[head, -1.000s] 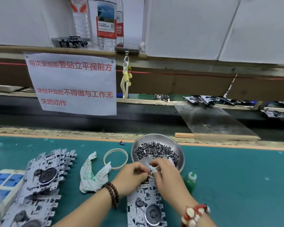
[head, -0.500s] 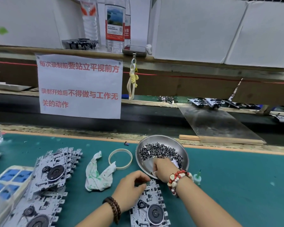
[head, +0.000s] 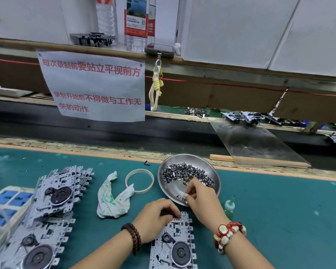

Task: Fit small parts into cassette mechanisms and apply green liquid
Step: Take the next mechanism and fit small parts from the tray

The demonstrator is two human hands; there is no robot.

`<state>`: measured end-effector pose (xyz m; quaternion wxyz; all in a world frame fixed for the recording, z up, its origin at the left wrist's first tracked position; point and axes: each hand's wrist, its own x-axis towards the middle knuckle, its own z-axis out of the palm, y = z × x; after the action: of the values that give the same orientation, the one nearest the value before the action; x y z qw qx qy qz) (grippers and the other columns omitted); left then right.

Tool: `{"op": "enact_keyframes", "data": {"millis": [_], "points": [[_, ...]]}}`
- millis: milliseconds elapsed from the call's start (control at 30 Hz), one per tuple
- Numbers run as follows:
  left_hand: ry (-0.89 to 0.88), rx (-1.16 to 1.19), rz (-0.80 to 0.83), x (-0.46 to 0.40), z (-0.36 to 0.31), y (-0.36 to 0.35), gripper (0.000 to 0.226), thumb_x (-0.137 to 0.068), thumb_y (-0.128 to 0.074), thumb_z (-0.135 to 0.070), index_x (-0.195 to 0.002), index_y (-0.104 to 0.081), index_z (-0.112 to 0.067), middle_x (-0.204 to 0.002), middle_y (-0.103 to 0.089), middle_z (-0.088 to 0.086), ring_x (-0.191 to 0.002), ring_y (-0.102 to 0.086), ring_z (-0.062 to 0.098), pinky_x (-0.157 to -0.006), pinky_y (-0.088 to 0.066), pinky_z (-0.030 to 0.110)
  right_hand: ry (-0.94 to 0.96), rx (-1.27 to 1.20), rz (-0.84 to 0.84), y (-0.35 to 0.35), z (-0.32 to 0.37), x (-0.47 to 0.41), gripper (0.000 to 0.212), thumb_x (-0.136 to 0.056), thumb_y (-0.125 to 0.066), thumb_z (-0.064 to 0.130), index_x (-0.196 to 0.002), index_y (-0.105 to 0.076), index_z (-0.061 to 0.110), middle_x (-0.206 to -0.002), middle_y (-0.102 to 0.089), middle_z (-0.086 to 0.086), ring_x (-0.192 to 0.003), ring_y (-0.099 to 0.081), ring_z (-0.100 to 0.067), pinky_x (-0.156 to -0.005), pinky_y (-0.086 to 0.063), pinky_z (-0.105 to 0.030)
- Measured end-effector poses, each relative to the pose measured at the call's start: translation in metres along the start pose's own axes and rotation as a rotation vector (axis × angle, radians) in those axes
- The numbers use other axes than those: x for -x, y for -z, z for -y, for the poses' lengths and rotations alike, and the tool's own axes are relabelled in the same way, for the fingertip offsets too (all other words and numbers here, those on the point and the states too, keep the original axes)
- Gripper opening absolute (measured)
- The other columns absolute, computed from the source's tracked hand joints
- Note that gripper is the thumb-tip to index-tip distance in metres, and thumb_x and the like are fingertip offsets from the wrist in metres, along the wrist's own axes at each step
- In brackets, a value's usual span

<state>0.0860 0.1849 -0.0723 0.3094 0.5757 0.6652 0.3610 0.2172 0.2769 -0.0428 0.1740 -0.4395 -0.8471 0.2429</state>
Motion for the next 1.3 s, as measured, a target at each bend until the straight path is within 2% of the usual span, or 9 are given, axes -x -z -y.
{"op": "enact_keyframes", "data": {"millis": [133, 233, 367, 600, 700, 800, 967, 1100, 1300], "points": [[-0.027, 0.013, -0.016, 0.003, 0.000, -0.004, 0.032, -0.088, -0.055, -0.001, -0.079, -0.063, -0.030, -0.091, -0.060, -0.014, -0.084, -0.055, -0.015, -0.078, -0.039, 0.002, -0.014, -0.138, -0.023, 0.002, -0.005, 0.033, 0.021, -0.085, -0.064, 0.015, -0.088, -0.056, 0.034, -0.075, -0.059, 0.016, -0.071, -0.056, 0.003, -0.069, -0.044, -0.007], [-0.034, 0.003, -0.032, 0.004, 0.001, -0.004, 0.034, -0.088, -0.056, -0.001, -0.078, -0.061, -0.033, -0.090, -0.060, -0.015, -0.085, -0.054, -0.014, -0.077, -0.037, 0.001, -0.052, -0.258, -0.040, 0.000, -0.011, 0.058, 0.032, -0.080, -0.069, 0.012, -0.077, -0.059, 0.042, -0.073, -0.065, 0.015, -0.076, -0.057, 0.006, -0.066, -0.041, -0.002], [-0.007, 0.014, -0.047, 0.003, 0.000, -0.006, 0.036, -0.087, -0.057, 0.000, -0.076, -0.060, -0.034, -0.091, -0.063, -0.015, -0.086, -0.057, -0.009, -0.077, -0.040, 0.003, -0.128, -0.337, -0.034, -0.005, -0.017, 0.073, 0.034, -0.081, -0.069, 0.010, -0.077, -0.062, 0.044, -0.076, -0.066, 0.012, -0.074, -0.057, 0.007, -0.064, -0.040, -0.003], [-0.014, -0.009, -0.027, 0.004, -0.004, -0.009, 0.033, -0.090, -0.054, -0.007, -0.078, -0.059, -0.038, -0.094, -0.060, -0.016, -0.089, -0.054, -0.010, -0.079, -0.038, 0.003, -0.204, -0.423, -0.061, -0.010, -0.019, 0.071, 0.026, -0.078, -0.071, 0.008, -0.077, -0.065, 0.033, -0.070, -0.067, 0.009, -0.067, -0.057, 0.007, -0.062, -0.041, -0.002], [-0.007, -0.004, -0.030, 0.004, -0.007, -0.010, 0.027, -0.091, -0.054, -0.015, -0.080, -0.059, -0.039, -0.097, -0.062, -0.016, -0.092, -0.055, -0.007, -0.083, -0.040, 0.006, -0.181, -0.402, -0.043, -0.011, -0.018, 0.071, 0.026, -0.078, -0.070, 0.008, -0.073, -0.065, 0.034, -0.067, -0.066, 0.018, -0.066, -0.057, 0.007, -0.060, -0.041, -0.003], [-0.025, 0.003, -0.054, 0.005, -0.012, -0.014, 0.018, -0.090, -0.056, -0.022, -0.079, -0.059, -0.037, -0.095, -0.059, -0.014, -0.090, -0.054, -0.008, -0.078, -0.038, 0.002, -0.152, -0.393, -0.050, -0.011, -0.017, 0.070, 0.031, -0.077, -0.070, 0.006, -0.071, -0.064, 0.035, -0.067, -0.066, 0.011, -0.065, -0.057, 0.005, -0.059, -0.041, -0.004], [-0.042, -0.068, -0.082, 0.004, -0.015, -0.020, 0.019, -0.088, -0.059, -0.032, -0.070, -0.051, -0.034, -0.085, -0.051, -0.014, -0.083, -0.050, -0.005, -0.078, -0.038, 0.009, -0.068, -0.280, -0.068, -0.014, -0.016, 0.064, 0.034, -0.076, -0.068, 0.004, -0.072, -0.061, 0.037, -0.077, -0.064, 0.007, -0.077, -0.057, 0.000, -0.064, -0.043, -0.007], [-0.042, -0.095, -0.086, 0.001, -0.016, -0.021, 0.021, -0.087, -0.060, -0.030, -0.069, -0.051, -0.034, -0.085, -0.051, -0.013, -0.084, -0.051, -0.002, -0.078, -0.039, 0.010, -0.031, -0.185, -0.048, -0.015, -0.019, 0.063, 0.020, -0.075, -0.066, 0.005, -0.079, -0.067, 0.024, -0.075, -0.058, 0.008, -0.081, -0.054, 0.000, -0.064, -0.041, -0.007], [-0.040, -0.111, -0.046, 0.002, -0.016, -0.019, 0.020, -0.085, -0.062, -0.033, -0.069, -0.050, -0.036, -0.086, -0.051, -0.012, -0.084, -0.050, -0.004, -0.075, -0.036, 0.007, 0.002, -0.119, -0.028, -0.014, -0.020, 0.058, 0.013, -0.075, -0.067, 0.015, -0.079, -0.063, 0.027, -0.071, -0.052, 0.010, -0.076, -0.051, 0.006, -0.063, -0.038, -0.007]]}}
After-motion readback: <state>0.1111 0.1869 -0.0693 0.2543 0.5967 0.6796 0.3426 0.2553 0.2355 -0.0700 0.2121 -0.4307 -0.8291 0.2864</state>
